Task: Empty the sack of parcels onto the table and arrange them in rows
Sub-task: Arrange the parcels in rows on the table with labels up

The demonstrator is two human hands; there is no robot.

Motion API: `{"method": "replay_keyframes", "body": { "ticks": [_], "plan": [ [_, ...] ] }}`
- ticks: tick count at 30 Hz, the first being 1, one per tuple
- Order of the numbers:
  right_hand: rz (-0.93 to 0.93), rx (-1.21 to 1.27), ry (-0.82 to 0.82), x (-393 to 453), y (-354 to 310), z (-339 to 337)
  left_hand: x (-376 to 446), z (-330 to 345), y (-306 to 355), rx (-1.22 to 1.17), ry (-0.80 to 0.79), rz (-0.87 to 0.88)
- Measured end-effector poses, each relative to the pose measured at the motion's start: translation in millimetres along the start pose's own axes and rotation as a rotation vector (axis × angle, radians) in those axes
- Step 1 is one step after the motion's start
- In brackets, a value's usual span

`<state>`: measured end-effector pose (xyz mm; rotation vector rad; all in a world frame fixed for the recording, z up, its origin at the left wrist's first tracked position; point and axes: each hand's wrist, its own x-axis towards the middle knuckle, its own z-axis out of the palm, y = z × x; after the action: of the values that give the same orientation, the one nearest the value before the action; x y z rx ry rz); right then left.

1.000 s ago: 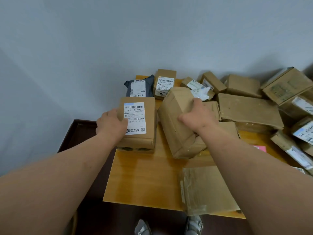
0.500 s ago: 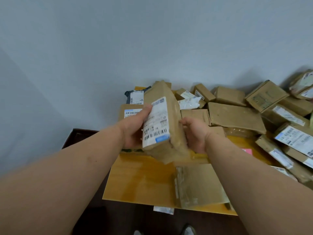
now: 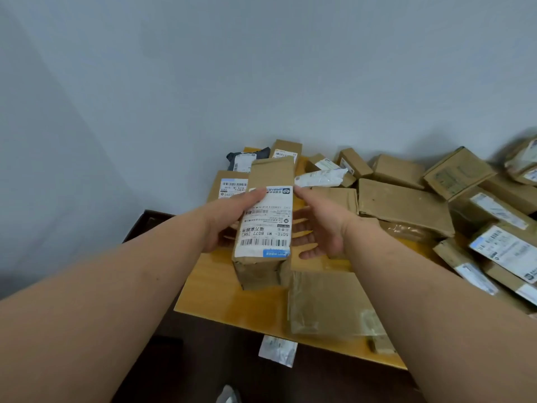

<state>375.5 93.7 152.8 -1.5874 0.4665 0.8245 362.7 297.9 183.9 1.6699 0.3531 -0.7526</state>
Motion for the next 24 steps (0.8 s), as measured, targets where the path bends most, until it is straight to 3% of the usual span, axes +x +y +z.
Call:
{"method": "replay_keyframes", "body": {
  "ticks": [5, 9, 18, 24],
  "plan": [
    [0.072, -0.142, -0.223, -17.1, 2.6, 14.2, -22.7, -15.3, -21.9, 0.012, 0.007, -0.082],
    [0.078, -0.336, -0.306, -17.5, 5.9, 34.2, -46.5, -29.1, -45.1, 0.068, -0.033, -0.127],
    [0.053, -0.576, -0.363, -3.1, 13.2, 102.9, -67.1, -62.3, -101.2, 0.039, 0.027, -0.323],
    [0.059, -0.495, -0.312, 14.7, 15.0, 125.5, -40.3, -82.0, -112.0, 0.047, 0.167, -0.247]
  ]
}}
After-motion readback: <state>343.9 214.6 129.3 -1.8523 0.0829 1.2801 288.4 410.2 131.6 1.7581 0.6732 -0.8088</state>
